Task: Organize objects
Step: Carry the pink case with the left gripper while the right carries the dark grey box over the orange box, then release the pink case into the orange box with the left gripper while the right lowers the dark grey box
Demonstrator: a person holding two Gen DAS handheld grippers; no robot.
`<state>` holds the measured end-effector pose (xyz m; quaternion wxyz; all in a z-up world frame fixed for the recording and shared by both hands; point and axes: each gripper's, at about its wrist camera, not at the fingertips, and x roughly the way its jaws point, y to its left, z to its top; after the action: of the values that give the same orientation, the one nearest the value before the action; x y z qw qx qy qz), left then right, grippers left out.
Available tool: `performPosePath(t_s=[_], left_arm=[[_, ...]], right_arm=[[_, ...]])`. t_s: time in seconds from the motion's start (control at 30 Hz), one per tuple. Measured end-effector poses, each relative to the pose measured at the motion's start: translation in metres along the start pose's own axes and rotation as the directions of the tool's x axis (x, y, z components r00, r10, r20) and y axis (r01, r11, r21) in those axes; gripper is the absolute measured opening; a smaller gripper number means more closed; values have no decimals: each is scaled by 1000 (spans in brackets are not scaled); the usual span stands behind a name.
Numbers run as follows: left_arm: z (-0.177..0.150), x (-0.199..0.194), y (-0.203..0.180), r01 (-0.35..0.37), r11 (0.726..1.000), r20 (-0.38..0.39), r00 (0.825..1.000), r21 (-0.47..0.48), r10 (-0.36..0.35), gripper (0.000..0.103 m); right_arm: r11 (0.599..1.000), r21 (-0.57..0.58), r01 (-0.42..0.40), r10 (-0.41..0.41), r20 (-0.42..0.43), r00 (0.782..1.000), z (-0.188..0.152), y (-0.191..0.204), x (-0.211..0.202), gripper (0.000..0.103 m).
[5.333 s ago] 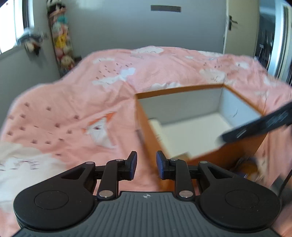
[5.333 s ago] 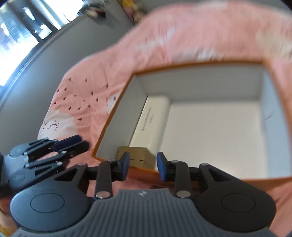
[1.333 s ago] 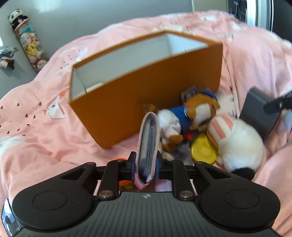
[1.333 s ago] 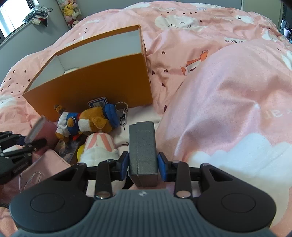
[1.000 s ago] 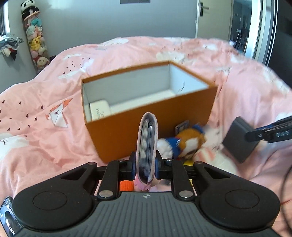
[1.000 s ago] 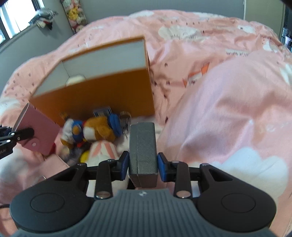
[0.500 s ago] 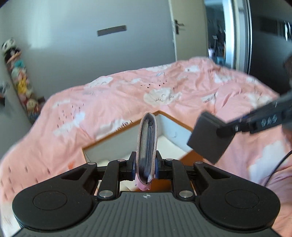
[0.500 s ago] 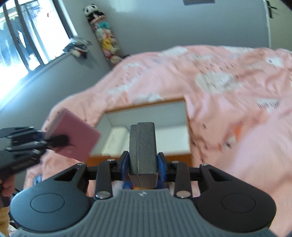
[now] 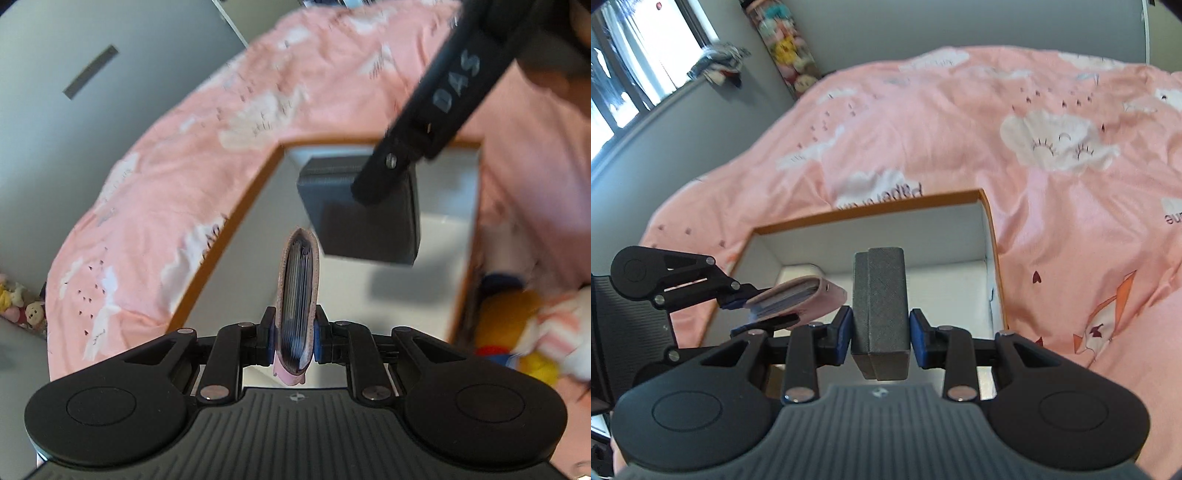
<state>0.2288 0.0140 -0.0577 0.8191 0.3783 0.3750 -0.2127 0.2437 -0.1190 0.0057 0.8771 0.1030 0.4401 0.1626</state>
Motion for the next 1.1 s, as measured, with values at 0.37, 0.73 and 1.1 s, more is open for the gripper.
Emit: performPosePath(t_s=[0.37, 0.73, 1.1], left_arm=[[-23, 56, -11, -54, 953, -11, 998, 297, 60, 20], [-26, 65, 21, 149, 989, -157, 977, 5, -146, 52], [-35, 86, 68, 131, 877, -320, 897, -463, -303, 60]], right_arm=[[1000, -23, 16, -18, -62, 998, 15, -8, 47, 35], [999, -33, 15, -19, -120, 993, 13, -6, 60, 35], [1000, 0, -19, 19, -194, 981, 11, 1, 78, 35]])
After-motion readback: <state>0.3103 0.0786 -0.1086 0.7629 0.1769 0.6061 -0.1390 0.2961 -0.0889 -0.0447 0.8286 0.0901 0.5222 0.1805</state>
